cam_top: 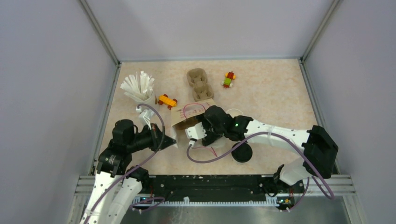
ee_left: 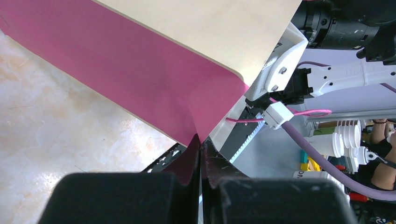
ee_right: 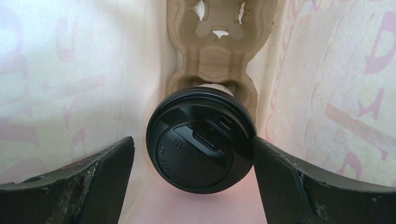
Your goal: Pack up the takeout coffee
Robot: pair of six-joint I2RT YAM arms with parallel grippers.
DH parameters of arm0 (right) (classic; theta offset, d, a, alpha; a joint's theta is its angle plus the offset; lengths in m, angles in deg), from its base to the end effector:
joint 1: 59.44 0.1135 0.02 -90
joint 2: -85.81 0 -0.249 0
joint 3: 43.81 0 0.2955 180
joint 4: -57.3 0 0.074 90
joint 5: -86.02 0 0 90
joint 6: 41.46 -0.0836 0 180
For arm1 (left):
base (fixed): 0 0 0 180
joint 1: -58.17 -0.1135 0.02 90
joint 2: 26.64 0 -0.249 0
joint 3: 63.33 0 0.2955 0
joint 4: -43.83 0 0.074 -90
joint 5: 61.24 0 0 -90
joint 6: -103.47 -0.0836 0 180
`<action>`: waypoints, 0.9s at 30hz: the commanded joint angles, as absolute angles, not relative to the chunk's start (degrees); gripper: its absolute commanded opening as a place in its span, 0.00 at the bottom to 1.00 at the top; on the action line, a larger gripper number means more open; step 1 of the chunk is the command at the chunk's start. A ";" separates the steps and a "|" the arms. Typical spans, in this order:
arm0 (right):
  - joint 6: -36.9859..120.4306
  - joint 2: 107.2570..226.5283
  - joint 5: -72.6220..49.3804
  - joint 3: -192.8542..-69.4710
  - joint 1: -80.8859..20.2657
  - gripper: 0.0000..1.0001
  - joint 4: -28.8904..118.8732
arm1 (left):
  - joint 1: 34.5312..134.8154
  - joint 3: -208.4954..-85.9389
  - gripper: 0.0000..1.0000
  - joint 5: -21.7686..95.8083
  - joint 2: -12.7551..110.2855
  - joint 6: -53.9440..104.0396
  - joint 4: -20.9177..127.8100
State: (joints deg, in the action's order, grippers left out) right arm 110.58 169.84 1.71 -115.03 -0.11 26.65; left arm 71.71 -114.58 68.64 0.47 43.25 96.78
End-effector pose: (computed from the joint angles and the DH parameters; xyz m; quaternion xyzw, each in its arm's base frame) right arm 0.2093 0.3367 0.1875 -0.7904 0.4663 -0.0549 0.3934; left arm 0.1713 -0.0964 0.2812 0.0575 0.8256 -0.4494 0.3363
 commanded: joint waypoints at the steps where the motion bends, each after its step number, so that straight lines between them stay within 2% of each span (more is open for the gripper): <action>1: 109.30 168.85 1.81 -118.60 -1.18 0.92 22.91 | 71.71 -117.16 0.00 68.67 0.64 41.40 97.02; 9: 108.10 167.99 1.47 -118.36 -1.25 0.98 25.18 | 71.71 -117.06 0.00 68.56 0.63 42.22 97.14; 15: 107.27 167.31 2.37 -118.68 -1.21 0.99 24.33 | 71.71 -117.26 0.00 68.25 1.08 42.43 96.42; 20: 107.24 166.69 1.63 -119.26 -1.21 0.92 22.22 | 71.71 -116.95 0.00 68.13 1.18 43.18 95.50; 27: 107.07 164.98 1.80 -118.57 -1.25 0.90 21.13 | 71.71 -115.78 0.00 68.28 1.04 44.99 93.25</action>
